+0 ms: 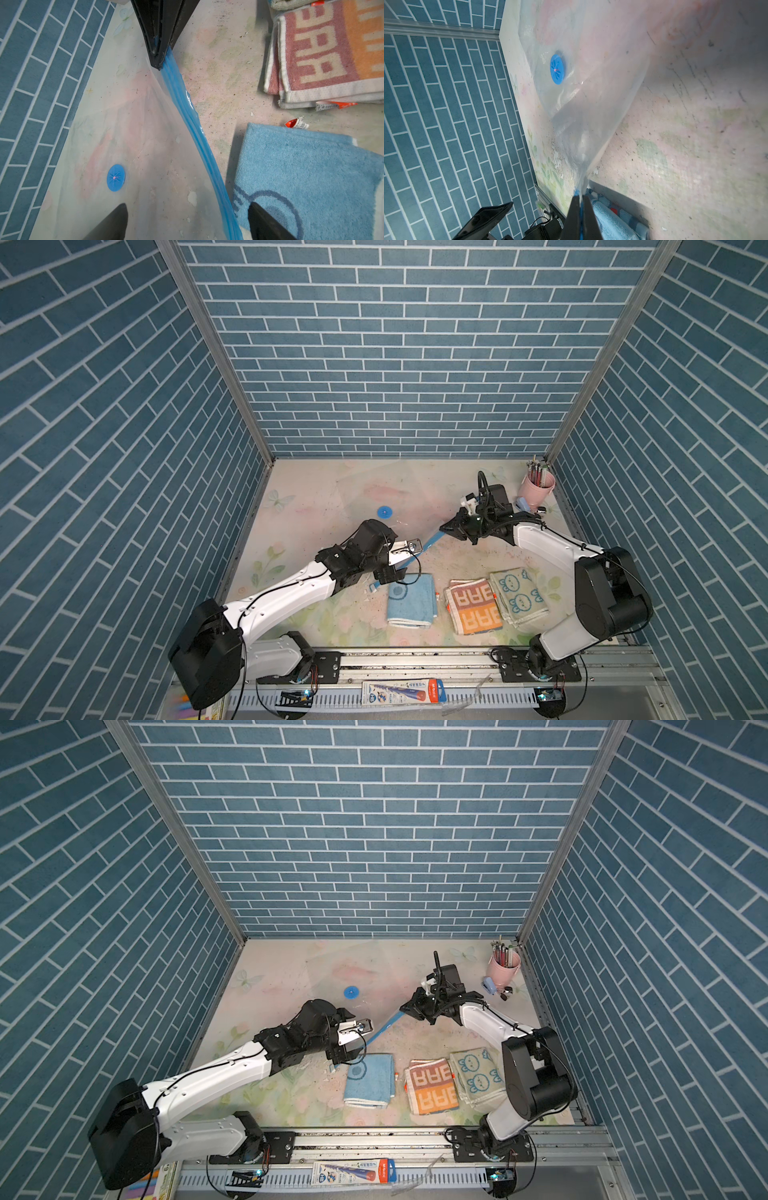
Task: Place the folded towel into the vacuum bag
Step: Pick up the vacuum bag from the center of the board, then open the vacuum bag at the center of the board.
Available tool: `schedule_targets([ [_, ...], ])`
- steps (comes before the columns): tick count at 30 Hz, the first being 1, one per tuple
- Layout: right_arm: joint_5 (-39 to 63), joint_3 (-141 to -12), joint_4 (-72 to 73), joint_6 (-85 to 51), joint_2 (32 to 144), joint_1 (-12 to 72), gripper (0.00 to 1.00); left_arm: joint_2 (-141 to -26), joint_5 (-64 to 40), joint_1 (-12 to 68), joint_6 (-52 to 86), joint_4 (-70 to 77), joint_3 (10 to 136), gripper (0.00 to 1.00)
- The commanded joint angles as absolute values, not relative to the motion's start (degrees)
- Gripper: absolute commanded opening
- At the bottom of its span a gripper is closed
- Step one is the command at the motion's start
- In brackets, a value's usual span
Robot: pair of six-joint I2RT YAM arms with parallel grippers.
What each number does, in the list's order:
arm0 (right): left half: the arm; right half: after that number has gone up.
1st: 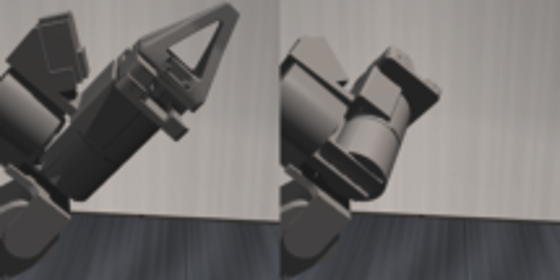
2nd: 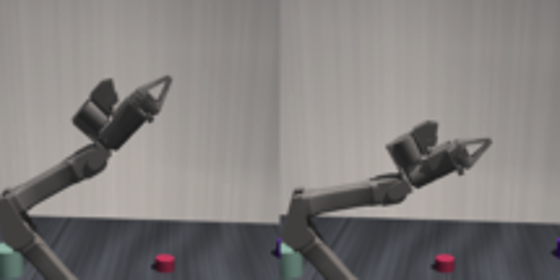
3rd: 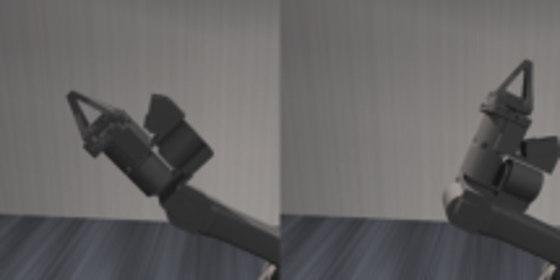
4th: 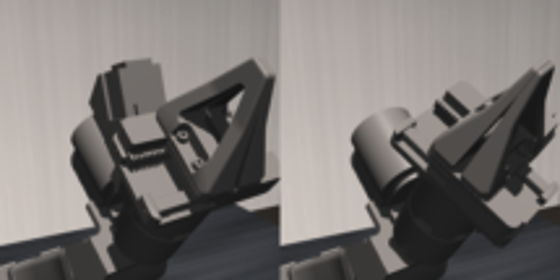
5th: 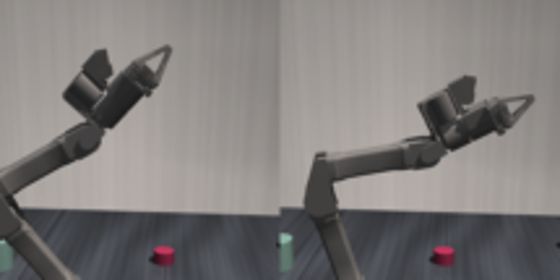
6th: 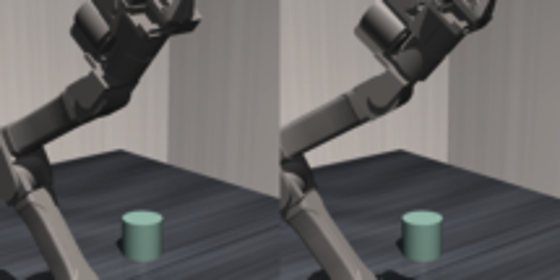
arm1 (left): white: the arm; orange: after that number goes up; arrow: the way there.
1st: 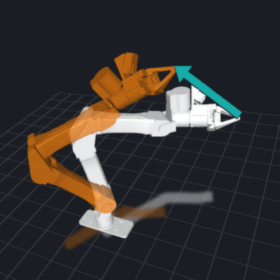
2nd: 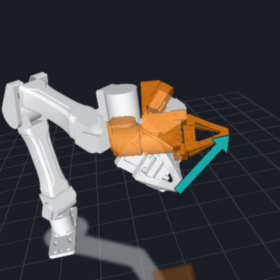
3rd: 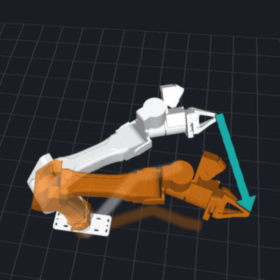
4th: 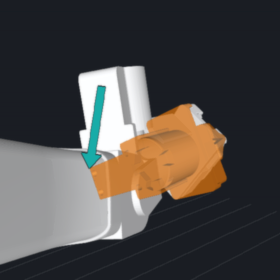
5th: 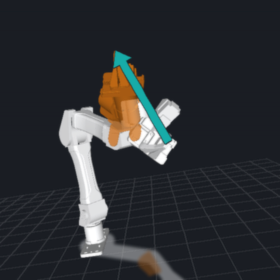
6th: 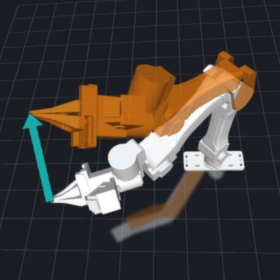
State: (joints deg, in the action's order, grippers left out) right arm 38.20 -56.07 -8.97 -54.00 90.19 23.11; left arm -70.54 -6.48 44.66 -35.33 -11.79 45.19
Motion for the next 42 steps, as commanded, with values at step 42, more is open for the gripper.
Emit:
schedule_targets([
  [42,40.62,-56.51,-2.32,-50.08,89.98,22.94,0.00,-82.74,5.25,43.00,-22.54,-4.47,45.55,0.69],
])
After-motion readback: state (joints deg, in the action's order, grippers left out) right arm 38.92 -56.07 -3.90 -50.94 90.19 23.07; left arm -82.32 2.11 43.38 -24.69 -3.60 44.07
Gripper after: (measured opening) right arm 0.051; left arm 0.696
